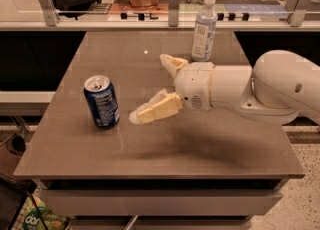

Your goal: Pick pepsi can

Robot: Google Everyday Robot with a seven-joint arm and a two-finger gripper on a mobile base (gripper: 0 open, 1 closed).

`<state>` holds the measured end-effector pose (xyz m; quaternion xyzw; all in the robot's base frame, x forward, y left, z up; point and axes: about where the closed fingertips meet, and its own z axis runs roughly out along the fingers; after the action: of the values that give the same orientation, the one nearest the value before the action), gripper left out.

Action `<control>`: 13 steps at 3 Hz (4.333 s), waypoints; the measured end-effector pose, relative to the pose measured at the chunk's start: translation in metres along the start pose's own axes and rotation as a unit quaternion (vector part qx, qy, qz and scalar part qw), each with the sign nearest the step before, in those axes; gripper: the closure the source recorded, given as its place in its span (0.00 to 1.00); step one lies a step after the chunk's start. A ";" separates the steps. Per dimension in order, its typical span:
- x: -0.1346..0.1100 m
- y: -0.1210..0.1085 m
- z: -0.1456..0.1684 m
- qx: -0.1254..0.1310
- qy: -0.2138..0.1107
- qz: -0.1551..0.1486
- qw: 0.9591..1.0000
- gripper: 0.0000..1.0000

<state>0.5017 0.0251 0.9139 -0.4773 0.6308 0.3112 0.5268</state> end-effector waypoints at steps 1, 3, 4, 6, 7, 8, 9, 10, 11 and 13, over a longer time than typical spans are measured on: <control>-0.004 0.009 0.020 -0.023 -0.016 0.005 1.000 0.00; -0.013 0.024 0.078 -0.071 -0.085 0.023 0.994 0.00; -0.011 0.032 0.098 -0.081 -0.117 0.031 0.989 0.04; -0.014 0.035 0.101 -0.085 -0.118 0.029 0.989 0.44; -0.015 0.037 0.102 -0.087 -0.118 0.028 0.989 0.68; -0.016 0.038 0.103 -0.089 -0.119 0.027 0.989 0.92; -0.019 0.037 0.102 -0.088 -0.120 0.026 0.988 1.00; -0.034 0.025 0.086 -0.078 -0.136 0.018 0.987 1.00; -0.056 0.013 0.071 -0.072 -0.145 0.006 0.987 1.00; -0.113 -0.008 0.044 -0.058 -0.131 -0.040 0.989 1.00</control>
Offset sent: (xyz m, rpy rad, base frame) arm 0.0114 0.0918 -0.0055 0.1785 0.0258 0.1750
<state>0.5244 0.0923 1.0121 -0.4873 0.5170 0.3859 0.5886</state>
